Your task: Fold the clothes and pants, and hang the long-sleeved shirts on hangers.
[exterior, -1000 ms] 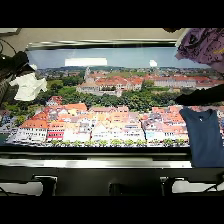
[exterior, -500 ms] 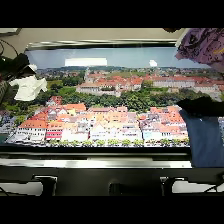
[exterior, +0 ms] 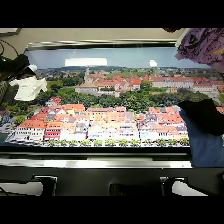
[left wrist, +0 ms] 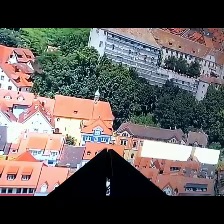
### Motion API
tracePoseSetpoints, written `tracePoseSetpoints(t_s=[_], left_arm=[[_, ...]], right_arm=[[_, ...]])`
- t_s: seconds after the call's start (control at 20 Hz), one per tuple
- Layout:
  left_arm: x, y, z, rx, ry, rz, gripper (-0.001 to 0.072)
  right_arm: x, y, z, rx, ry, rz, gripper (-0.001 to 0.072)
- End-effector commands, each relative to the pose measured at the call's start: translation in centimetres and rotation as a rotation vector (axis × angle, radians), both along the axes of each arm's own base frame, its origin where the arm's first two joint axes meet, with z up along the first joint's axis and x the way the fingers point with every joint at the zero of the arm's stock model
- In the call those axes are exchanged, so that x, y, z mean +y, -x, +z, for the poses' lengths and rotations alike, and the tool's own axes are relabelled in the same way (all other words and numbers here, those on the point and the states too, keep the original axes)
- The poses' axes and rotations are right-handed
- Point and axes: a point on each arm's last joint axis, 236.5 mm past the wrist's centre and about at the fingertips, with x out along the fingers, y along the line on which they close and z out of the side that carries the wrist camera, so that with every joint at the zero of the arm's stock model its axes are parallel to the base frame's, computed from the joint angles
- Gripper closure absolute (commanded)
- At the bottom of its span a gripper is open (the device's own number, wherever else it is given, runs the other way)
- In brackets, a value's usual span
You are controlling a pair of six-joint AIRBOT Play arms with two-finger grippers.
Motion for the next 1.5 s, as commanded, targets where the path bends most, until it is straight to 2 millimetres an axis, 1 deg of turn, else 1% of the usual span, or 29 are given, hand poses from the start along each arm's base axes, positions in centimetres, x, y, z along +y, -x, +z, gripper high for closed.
tracePoseSetpoints(t_s=[0.0, 0.15, 0.25, 0.7, 0.85, 0.95, 1.1, 1.3, 1.35, 1.4, 1.45], left_arm=[[-0.1, 0.4, -0.2, 0.014, -0.002, -0.009, 0.0681], [-0.1, 0.4, -0.2, 0.016, -0.002, -0.009, 0.0681], [0.0, 0.4, -0.2, 0.016, -0.002, -0.008, 0.0681], [0.0, 0.4, -0.2, 0.016, -0.002, -0.008, 0.0681], [0.0, 0.4, -0.2, 0.016, -0.002, -0.008, 0.0681], [0.0, 0.4, -0.2, 0.016, -0.002, -0.009, 0.0681], [0.0, 0.4, -0.2, 0.016, -0.002, -0.008, 0.0681], [0.0, 0.4, -0.2, 0.016, -0.002, -0.008, 0.0682], [0.0, 0.4, -0.2, 0.016, -0.002, -0.009, 0.0681], [0.0, 0.4, -0.2, 0.016, -0.002, -0.008, 0.0681], [0.0, 0.4, -0.2, 0.015, -0.002, -0.008, 0.0681]], right_arm=[[0.7, 3.2, -1.9, 0.076, 0.006, -0.015, 0.0676], [0.5, 4.9, -2.5, 0.132, 0.03, -0.013, 0.0676], [0.5, 5.7, -2.9, 0.162, 0.034, -0.007, 0.0676], [2.2, 9.0, -6.7, 0.277, -0.027, 0.015, 0.0675], [2.1, 10.3, -7.3, 0.333, -0.017, 0.022, 0.0674], [1.9, 10.4, -7.7, 0.338, -0.008, 0.033, 0.0655], [1.7, 10.5, -8.1, 0.341, 0.002, 0.045, 0.0655], [1.3, 11.4, -8.4, 0.381, 0.02, 0.058, 0.0654], [1.1, 11.3, -8.5, 0.379, 0.027, 0.064, 0.0635], [0.9, 11.1, -8.5, 0.372, 0.033, 0.073, 0.0519], [0.8, 10.6, -8.6, 0.36, 0.03, 0.104, 0.0381]])
